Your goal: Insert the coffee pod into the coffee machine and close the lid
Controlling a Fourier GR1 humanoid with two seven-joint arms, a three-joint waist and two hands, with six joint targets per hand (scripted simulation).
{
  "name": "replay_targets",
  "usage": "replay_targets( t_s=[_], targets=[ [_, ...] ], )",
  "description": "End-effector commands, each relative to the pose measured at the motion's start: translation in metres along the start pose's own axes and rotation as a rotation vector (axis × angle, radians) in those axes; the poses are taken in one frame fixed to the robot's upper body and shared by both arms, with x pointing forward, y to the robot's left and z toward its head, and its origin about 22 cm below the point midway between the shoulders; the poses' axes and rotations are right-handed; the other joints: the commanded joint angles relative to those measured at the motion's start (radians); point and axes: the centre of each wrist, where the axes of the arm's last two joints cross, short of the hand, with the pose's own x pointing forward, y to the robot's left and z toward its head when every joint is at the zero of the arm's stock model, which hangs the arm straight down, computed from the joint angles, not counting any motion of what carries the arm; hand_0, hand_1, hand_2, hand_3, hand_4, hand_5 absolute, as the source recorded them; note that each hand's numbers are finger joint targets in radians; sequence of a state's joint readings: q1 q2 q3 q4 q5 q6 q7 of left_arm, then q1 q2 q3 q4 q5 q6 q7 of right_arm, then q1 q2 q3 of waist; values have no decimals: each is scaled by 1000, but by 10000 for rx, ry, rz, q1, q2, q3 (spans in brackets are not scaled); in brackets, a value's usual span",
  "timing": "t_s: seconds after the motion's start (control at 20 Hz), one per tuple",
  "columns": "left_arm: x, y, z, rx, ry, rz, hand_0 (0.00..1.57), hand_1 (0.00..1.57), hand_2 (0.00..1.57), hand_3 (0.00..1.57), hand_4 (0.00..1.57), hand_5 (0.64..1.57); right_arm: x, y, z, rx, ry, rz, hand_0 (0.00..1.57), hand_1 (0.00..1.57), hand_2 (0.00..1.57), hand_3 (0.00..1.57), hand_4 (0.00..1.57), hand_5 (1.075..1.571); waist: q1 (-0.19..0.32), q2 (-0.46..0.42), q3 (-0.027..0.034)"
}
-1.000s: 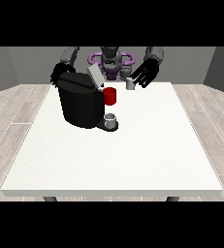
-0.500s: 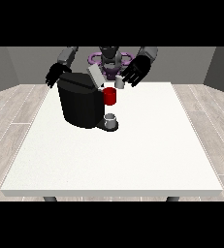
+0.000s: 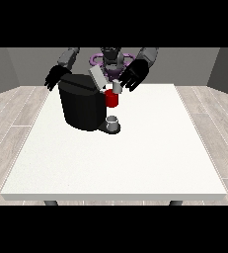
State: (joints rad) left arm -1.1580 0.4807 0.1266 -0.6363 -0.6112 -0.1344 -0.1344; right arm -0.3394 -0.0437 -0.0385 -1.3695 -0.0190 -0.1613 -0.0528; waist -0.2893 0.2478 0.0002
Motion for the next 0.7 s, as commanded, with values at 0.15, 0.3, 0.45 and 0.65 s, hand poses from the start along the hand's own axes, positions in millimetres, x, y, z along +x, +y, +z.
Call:
replay_targets(
  t_s=[0.15,0.3,0.45,0.65],
  targets=[
    [7,-18,-5,-286,331,124,1326,1326,1335,1233,503,1571,-5,4,6,40,211,-157,0,0,0,0,499,1571,-143,-126,0],
    [-1,-18,-2,-365,334,7,1229,1229,1283,1207,511,1571,5,-3,4,145,415,-201,0,0,0,0,518,1571,-247,-300,-2],
    [2,0,-3,-105,43,-269,1206,1206,1261,1187,504,1571,1,8,10,148,200,-135,0,0,0,0,513,1571,-337,19,-2],
    [12,-28,-4,-608,-561,-331,1185,1185,1262,1197,492,1571,-15,-21,5,-309,-59,-199,0,0,0,0,481,1571,336,61,2]
  ],
)
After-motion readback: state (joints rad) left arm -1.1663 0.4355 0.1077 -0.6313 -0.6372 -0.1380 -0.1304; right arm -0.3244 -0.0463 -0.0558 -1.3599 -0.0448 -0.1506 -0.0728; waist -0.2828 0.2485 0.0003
